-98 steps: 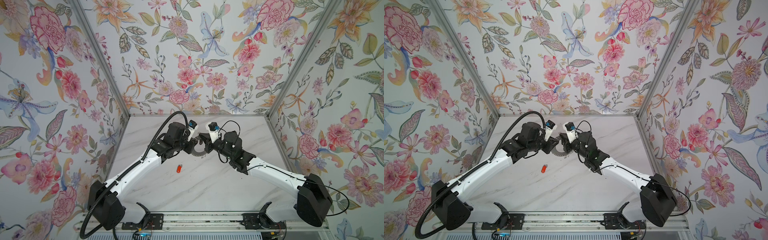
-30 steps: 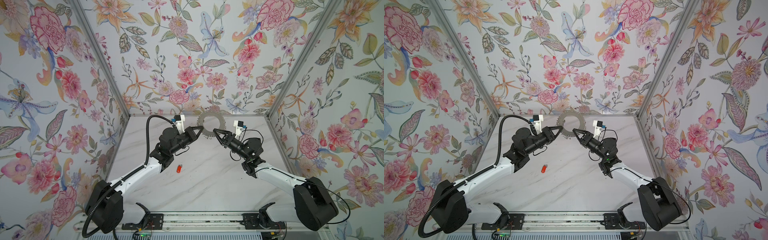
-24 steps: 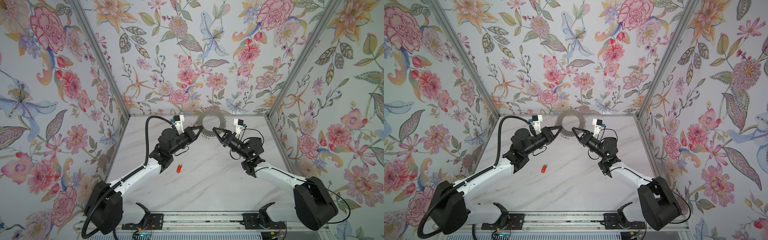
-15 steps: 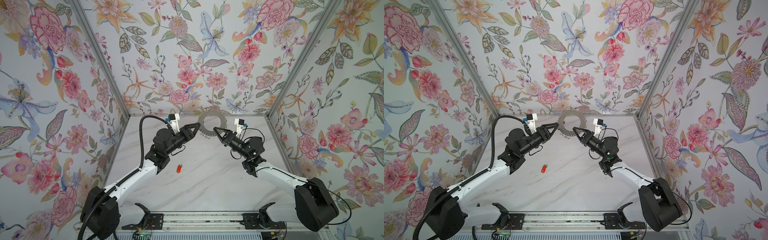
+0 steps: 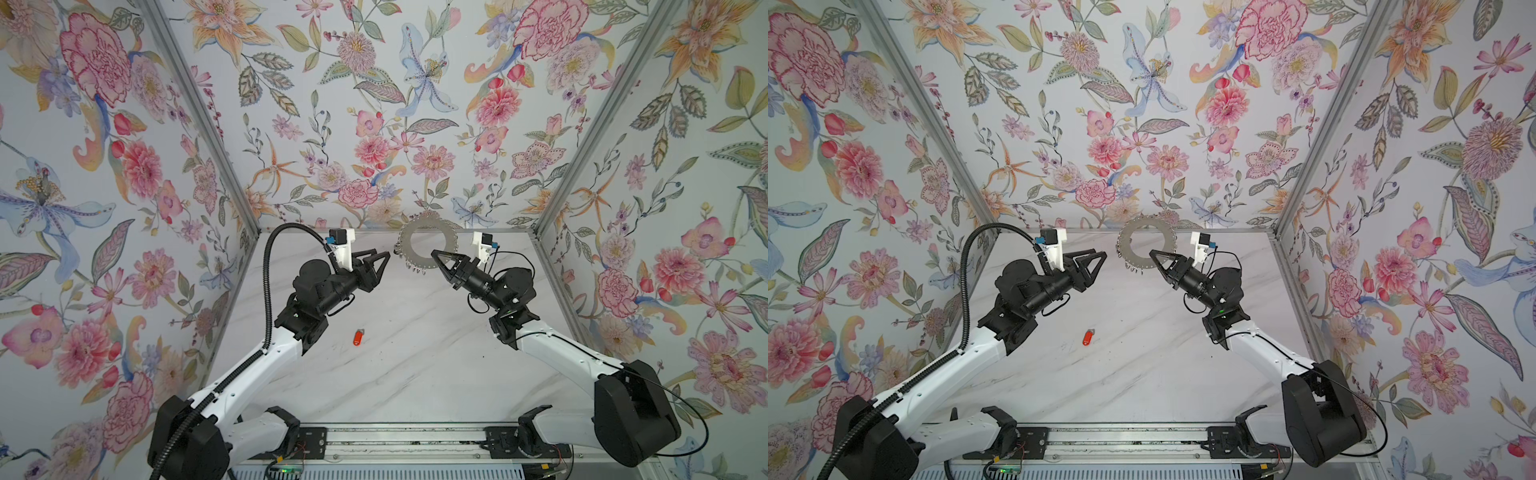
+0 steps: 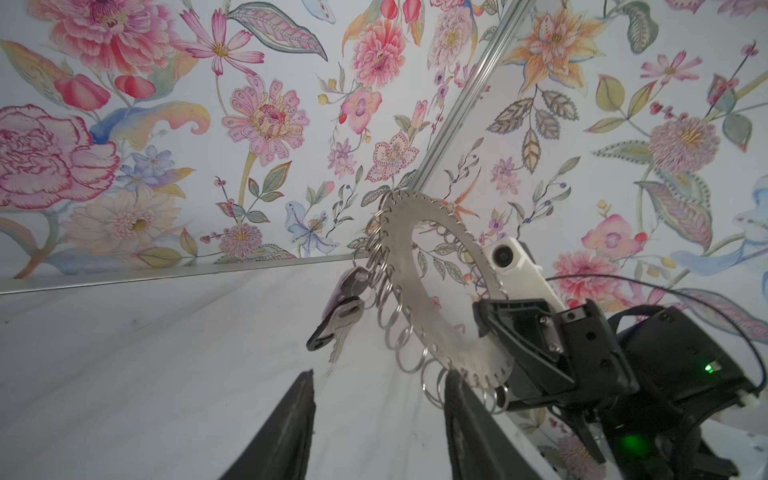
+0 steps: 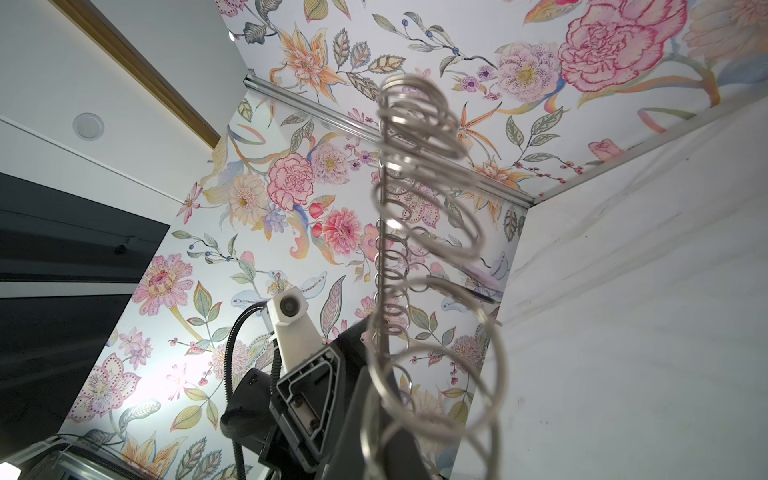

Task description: Remove the keys from the keyring

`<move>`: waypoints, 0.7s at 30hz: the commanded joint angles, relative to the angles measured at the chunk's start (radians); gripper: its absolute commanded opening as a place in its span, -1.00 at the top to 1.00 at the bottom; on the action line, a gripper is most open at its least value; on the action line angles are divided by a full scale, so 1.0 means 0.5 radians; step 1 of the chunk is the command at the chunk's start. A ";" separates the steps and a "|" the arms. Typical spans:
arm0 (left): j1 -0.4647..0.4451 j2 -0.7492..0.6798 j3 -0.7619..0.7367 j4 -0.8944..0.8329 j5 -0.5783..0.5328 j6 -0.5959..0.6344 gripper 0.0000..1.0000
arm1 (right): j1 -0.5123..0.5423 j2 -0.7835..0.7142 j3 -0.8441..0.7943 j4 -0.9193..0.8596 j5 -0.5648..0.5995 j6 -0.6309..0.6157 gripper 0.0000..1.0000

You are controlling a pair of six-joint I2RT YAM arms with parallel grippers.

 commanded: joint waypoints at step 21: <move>0.151 -0.079 -0.491 0.655 0.456 0.953 0.26 | 0.032 -0.131 0.437 -0.825 -0.572 -0.421 1.00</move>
